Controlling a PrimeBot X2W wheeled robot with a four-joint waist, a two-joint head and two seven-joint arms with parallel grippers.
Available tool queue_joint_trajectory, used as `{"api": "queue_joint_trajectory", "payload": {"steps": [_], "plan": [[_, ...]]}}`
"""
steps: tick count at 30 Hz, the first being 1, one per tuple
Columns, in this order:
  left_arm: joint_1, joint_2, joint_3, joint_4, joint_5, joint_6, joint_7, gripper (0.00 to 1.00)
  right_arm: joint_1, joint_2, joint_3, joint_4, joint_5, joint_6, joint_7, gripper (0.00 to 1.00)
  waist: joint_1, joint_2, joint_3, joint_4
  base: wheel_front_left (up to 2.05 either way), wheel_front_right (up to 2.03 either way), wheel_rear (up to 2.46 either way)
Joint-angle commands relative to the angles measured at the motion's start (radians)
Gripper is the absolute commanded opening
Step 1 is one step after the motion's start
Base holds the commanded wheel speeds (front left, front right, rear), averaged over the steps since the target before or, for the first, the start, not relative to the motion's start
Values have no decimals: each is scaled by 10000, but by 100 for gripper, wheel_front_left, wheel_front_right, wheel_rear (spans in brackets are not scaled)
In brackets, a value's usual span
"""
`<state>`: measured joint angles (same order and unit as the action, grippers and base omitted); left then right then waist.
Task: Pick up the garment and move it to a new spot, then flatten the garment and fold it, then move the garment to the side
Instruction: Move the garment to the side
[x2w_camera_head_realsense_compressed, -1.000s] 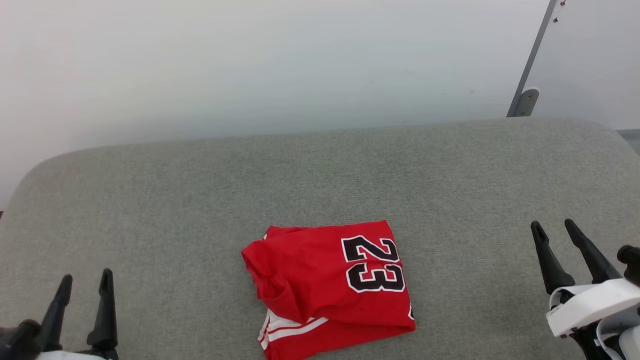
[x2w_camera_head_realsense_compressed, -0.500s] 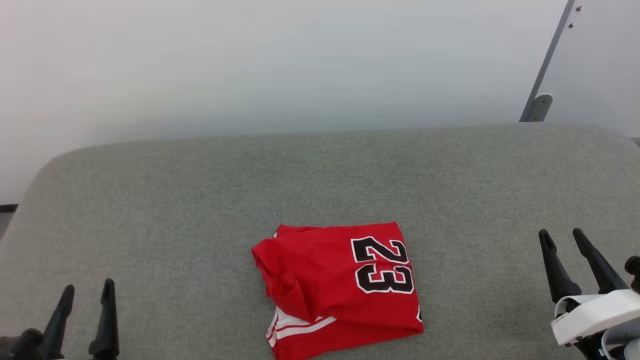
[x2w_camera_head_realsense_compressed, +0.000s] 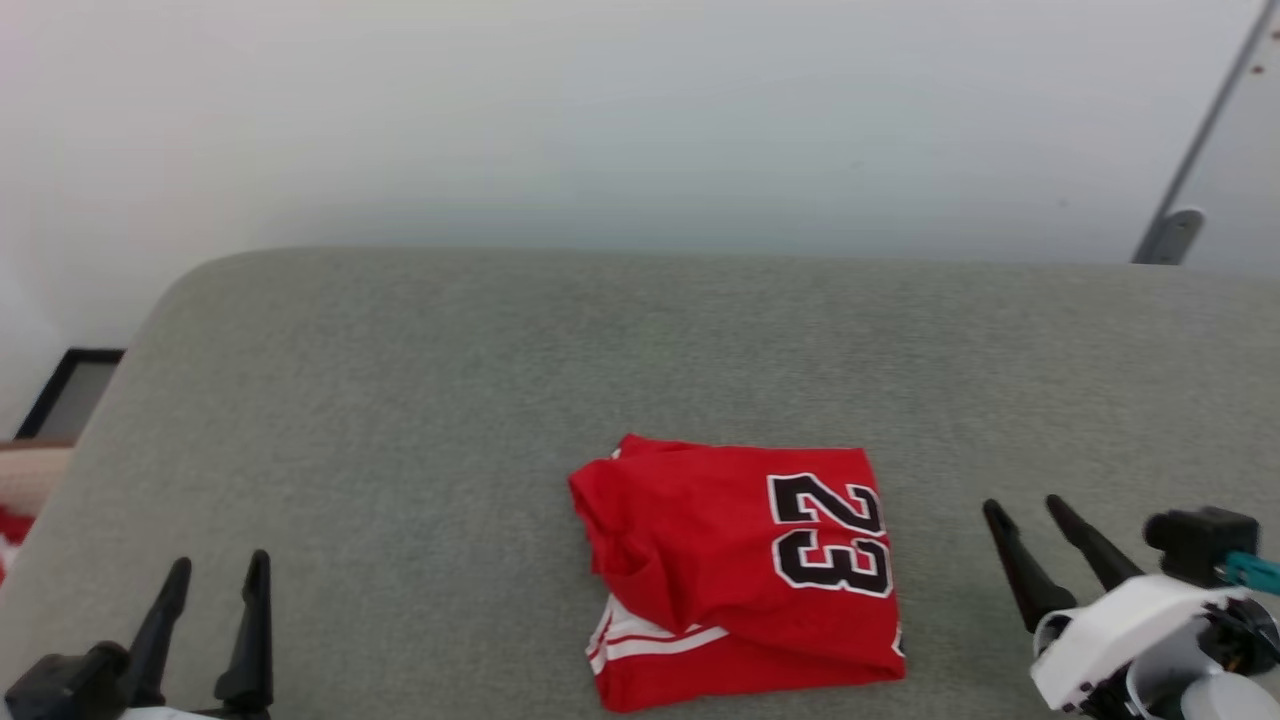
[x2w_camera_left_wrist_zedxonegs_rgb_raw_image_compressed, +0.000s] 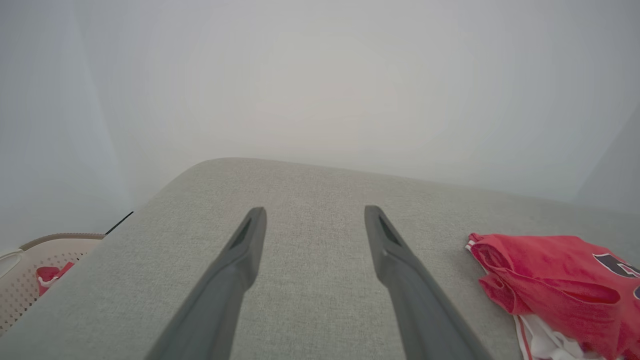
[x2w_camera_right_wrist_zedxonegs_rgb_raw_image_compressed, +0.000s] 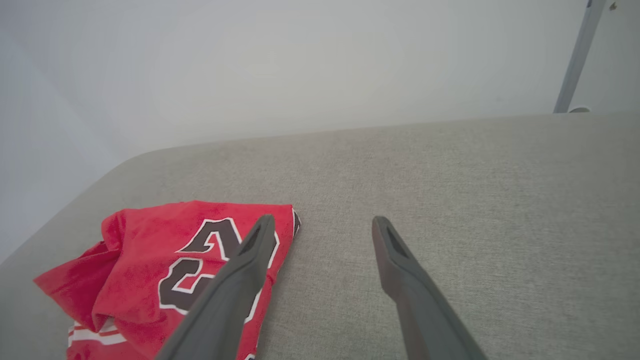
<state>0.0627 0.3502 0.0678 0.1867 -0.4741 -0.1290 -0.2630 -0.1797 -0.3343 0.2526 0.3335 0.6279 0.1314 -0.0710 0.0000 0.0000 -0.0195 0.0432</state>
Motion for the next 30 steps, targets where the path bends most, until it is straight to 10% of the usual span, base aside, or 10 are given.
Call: {"api": "queue_joint_trajectory", "payload": {"steps": [1,25,26,27,30], "plan": [[-96,-26,-109,-38,49,-10,28,100,-275,74,190,95,190,-17,390,100,0,0,290,574,0,0,0],[-1050,-86,-1036,520,-392,-16,-6,100,-1719,1021,-478,2387,-241,-17,5661,100,0,0,1514,2149,0,0,0],[-1053,-99,-1052,549,-413,-16,-10,100,-1737,1081,-597,2448,-311,-17,5787,38,0,0,1535,2167,0,0,0],[-1067,-107,-1076,585,-428,-16,-13,100,-1773,1107,-680,2517,-437,-17,5943,0,0,0,1548,2182,0,0,0],[-1160,-106,-1133,658,-464,-17,-22,100,-1828,1286,-866,2418,-692,-17,6198,0,0,0,1571,2213,0,0,0]]}}
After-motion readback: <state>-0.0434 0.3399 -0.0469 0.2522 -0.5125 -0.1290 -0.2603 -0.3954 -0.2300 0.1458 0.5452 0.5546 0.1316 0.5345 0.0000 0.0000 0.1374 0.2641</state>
